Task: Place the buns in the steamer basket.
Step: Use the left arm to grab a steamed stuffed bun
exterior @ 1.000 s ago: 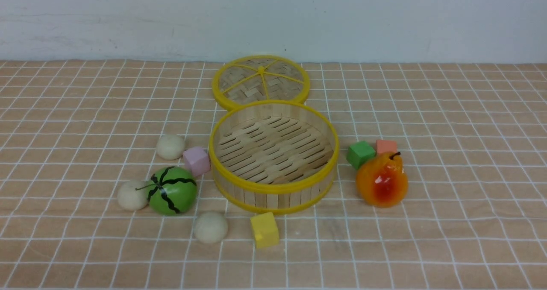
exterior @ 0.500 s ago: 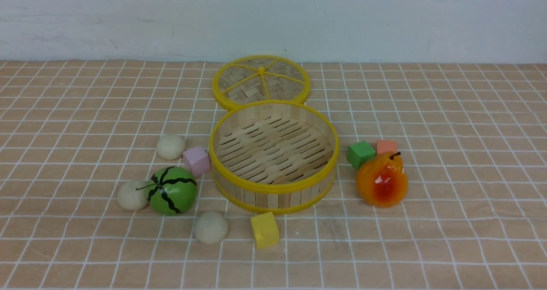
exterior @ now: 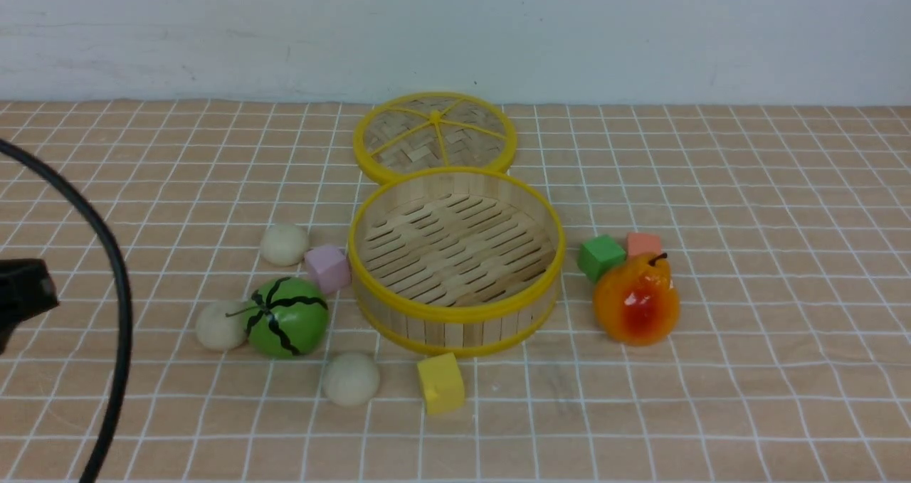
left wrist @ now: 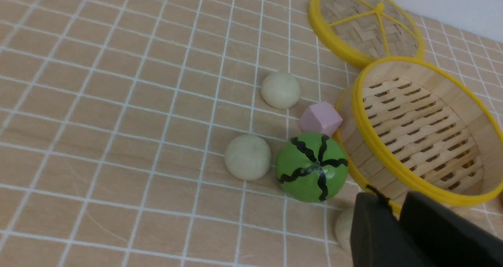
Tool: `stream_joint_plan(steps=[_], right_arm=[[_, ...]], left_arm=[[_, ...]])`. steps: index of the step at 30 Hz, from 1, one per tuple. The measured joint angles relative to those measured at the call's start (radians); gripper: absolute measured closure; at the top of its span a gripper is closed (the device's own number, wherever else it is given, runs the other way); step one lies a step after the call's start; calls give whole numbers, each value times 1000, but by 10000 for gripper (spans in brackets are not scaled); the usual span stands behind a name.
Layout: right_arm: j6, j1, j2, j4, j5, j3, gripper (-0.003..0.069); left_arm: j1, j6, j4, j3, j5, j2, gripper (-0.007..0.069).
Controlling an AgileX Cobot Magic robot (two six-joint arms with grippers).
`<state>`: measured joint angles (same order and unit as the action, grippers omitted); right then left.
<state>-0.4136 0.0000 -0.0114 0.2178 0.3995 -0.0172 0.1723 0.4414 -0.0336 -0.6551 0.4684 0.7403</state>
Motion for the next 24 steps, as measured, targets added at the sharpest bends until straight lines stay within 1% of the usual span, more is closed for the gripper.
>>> stream_joint_plan(steps=[2,4,8,10,11,12,16,18,20,21,24], right_arm=[[0,0,0,0,0,0,418],[0,0,0,0,0,0,418],[0,0,0,0,0,0,418],[0,0,0,0,0,0,418],[0,0,0,0,0,0,418],[0,0,0,0,0,0,418],[0,0,0,0,0,0,418],[0,0,0,0,0,0,418],[0,0,0,0,0,0,418],[0,0,0,0,0,0,418],[0,0,0,0,0,0,418]], left_arm=[[0,-3,63,-1,-3,63,525],[0,-13,82,-7,-3,107,524],[0,-102,127,-84,65,240,522],[3,-181,154,-156,137,309,522],[4,-188,156,-170,143,322,520],[14,-243,163,-225,181,363,517],[58,-320,166,-340,235,471,503],[79,-325,166,-384,251,516,494],[122,-327,150,-438,275,587,473],[122,-327,150,-438,275,592,473],[160,-275,108,-502,311,686,438]])
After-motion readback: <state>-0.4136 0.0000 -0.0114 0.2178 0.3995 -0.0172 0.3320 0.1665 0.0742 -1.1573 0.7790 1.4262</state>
